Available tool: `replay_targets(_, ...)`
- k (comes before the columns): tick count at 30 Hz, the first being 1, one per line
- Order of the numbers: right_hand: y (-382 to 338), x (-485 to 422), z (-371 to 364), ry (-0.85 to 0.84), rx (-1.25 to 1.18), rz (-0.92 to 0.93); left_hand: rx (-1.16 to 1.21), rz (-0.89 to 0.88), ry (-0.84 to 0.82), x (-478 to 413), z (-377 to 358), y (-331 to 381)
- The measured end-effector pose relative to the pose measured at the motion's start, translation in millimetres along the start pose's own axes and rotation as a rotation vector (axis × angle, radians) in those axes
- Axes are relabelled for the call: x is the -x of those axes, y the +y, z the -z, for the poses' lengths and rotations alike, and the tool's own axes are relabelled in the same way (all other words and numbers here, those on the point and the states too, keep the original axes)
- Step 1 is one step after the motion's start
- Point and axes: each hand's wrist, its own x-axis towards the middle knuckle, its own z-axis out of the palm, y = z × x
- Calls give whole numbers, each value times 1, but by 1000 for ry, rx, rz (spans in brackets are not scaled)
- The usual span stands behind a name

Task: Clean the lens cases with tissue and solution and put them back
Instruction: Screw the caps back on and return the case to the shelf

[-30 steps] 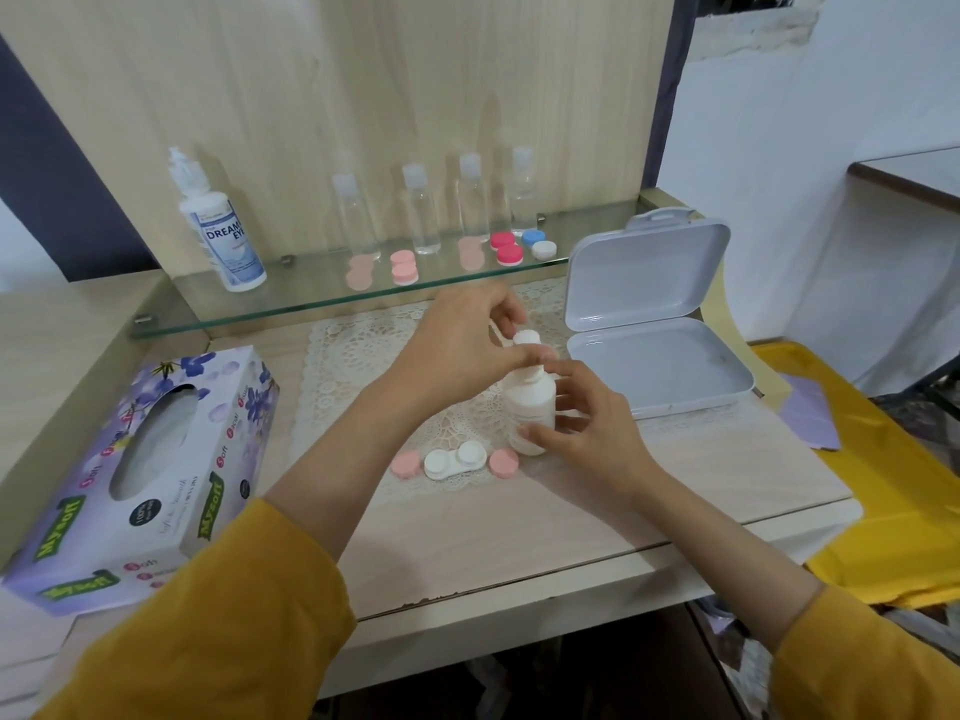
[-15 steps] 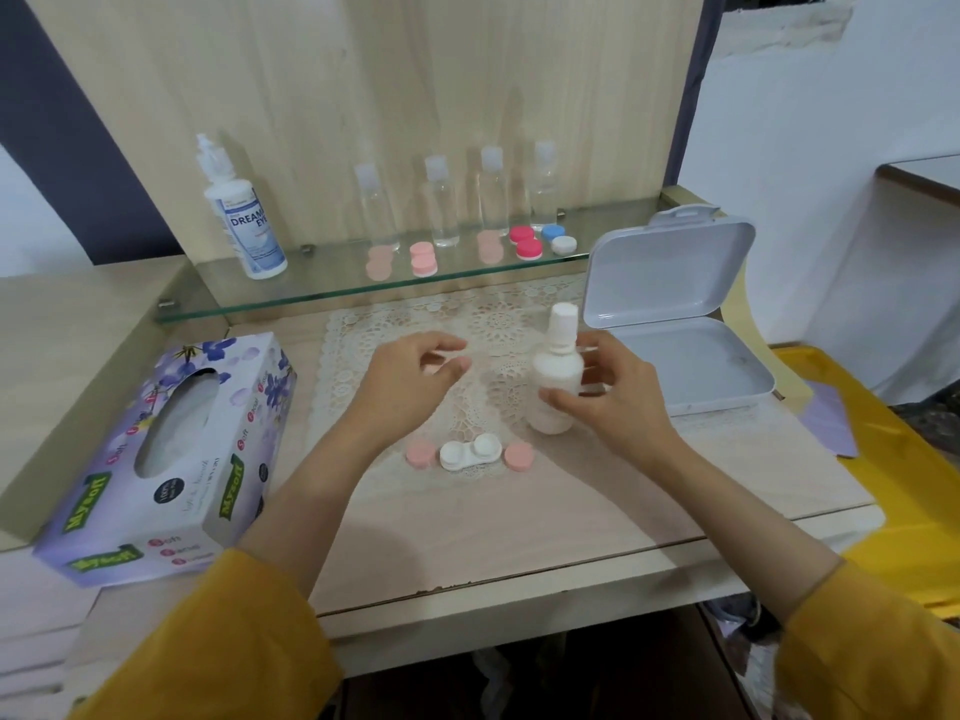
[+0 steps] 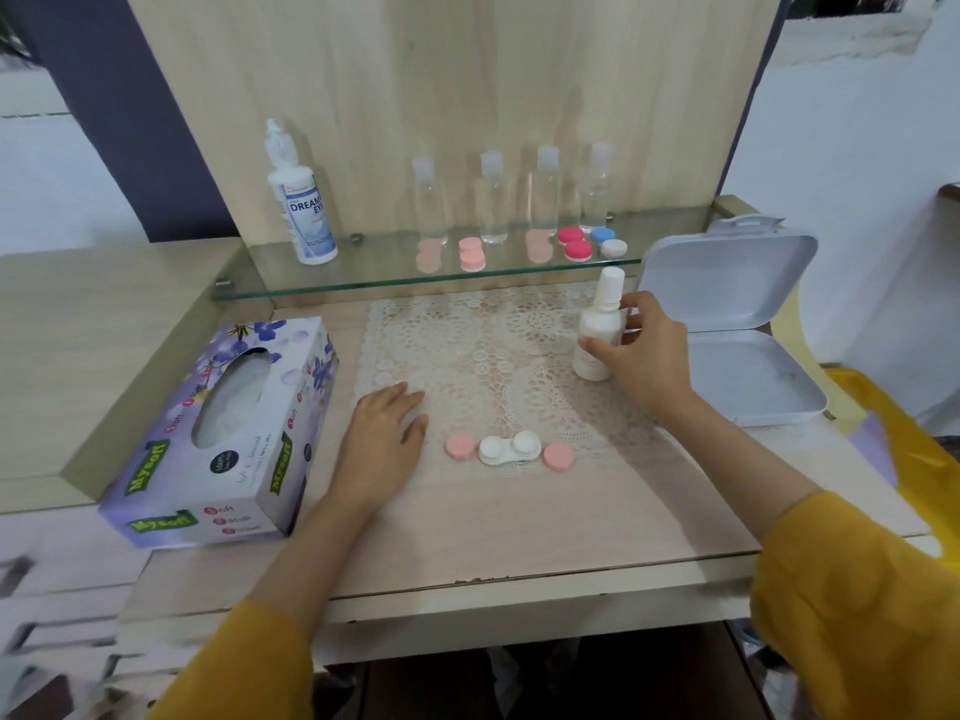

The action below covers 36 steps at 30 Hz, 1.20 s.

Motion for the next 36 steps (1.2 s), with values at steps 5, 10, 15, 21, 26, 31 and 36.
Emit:
replay_targets(5, 2, 1, 0, -11, 15, -6, 9, -12, 17, 0, 0, -1)
replay_targets(10, -2, 6, 6, 42, 81, 23, 54, -20, 48, 0, -1, -1)
replay_targets(15, -8, 30, 10, 104, 83, 141, 278, -123, 40, 8, 8, 11)
replay_targets(21, -6, 67, -15, -248, 218, 335, 220, -283, -231, 17, 10, 20)
replay_targets(26, -1, 78, -34, -312, 315, 336, 142, -302, -206, 17, 9, 23)
replay_targets(31, 3, 77, -34, -318, 214, 291, 215, -236, -115, 23, 6, 27)
replay_targets(36, 4, 77, -35, -310, 196, 307, 351, -241, -71, 27, 5, 45)
